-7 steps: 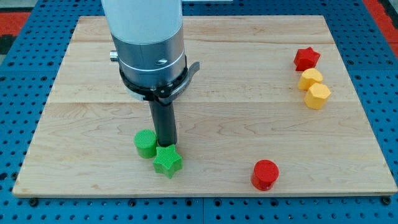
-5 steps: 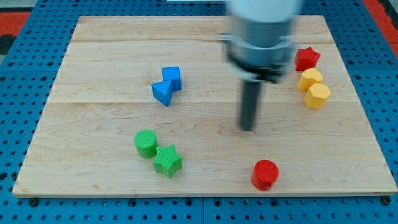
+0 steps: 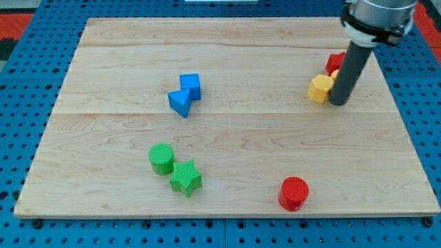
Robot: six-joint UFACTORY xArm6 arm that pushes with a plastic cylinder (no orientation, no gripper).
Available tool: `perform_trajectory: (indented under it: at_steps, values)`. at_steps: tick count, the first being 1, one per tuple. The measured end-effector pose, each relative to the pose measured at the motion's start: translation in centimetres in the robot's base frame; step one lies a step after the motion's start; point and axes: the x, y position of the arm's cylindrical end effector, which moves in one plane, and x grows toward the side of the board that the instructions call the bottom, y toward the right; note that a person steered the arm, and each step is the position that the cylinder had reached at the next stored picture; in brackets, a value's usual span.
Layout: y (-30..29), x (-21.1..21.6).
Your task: Place the yellow hexagon at the center left
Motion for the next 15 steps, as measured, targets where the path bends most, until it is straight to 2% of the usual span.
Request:
perform_trajectory:
  at_steps: [1,2,3,4,5,6,8,9,10,11,12,13,14,15]
  values:
    - [-3.9,-0.4]
    - [-5.9,-3.2]
    - [-1.7,-4.2]
    - [-2.1,-5.2]
    - [-8.3,-7.7]
    - [-9.3,-11.7]
    - [-4.7,-16.9]
    - [-10.0,-17.2]
    - [-19.2,-10.9]
    - [-25.3,-7.0]
    - [-25.0,-5.9]
    - [-31.0,-4.1]
    - [-38.7,-4.1]
    - [-41.3,-4.1]
